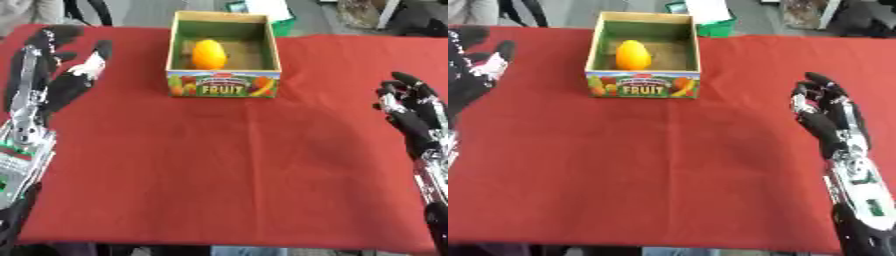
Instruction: Pick up objects on the table and place them in the box.
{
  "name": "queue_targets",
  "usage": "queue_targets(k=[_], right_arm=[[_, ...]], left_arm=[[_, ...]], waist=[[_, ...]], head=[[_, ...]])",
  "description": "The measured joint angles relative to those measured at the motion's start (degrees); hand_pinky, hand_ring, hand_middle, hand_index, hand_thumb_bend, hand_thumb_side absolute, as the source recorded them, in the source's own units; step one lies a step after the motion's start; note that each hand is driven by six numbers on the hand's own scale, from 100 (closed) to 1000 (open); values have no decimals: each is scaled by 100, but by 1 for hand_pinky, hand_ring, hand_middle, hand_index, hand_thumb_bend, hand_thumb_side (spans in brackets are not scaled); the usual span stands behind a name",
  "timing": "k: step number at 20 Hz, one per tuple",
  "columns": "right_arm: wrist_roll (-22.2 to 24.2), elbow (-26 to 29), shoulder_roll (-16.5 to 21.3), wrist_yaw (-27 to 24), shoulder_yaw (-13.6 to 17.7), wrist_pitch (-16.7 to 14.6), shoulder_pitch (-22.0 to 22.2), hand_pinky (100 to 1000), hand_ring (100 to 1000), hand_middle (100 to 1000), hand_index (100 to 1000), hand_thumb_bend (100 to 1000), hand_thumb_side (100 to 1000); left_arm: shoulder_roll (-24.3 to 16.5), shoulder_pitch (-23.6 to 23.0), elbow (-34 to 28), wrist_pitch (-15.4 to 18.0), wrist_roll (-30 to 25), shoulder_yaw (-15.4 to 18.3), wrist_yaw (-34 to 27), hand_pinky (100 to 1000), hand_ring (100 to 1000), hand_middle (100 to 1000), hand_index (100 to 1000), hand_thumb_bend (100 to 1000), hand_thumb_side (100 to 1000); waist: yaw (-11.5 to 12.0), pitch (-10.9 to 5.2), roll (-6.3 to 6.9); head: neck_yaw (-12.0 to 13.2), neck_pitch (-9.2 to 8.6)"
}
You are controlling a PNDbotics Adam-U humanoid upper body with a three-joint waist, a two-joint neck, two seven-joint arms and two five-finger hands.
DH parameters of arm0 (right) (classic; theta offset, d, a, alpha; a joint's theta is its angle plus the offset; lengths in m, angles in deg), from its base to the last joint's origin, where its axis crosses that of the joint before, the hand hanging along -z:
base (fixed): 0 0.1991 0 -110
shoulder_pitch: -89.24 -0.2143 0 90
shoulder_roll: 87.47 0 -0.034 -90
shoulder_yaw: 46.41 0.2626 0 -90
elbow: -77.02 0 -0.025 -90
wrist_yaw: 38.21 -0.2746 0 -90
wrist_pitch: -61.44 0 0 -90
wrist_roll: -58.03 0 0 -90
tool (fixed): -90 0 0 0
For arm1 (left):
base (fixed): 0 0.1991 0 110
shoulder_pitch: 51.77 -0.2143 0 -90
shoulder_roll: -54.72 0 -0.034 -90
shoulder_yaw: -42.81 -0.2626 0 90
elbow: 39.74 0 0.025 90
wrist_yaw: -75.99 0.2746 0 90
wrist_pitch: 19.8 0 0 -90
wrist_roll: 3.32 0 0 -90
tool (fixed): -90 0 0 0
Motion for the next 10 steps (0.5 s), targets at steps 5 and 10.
queue_targets(k=[5,10], right_arm=[[-18,9,0,-7,11,-7,39,651,748,673,807,100,151],[-47,10,-1,-8,34,-7,39,651,748,672,807,100,151]], left_arm=[[84,-77,35,86,33,22,-58,796,849,745,701,521,385],[146,-133,72,143,26,21,-100,796,847,742,695,517,387]], waist=[[-34,10,-12],[-33,25,-24]], head=[[-78,0],[-242,0]])
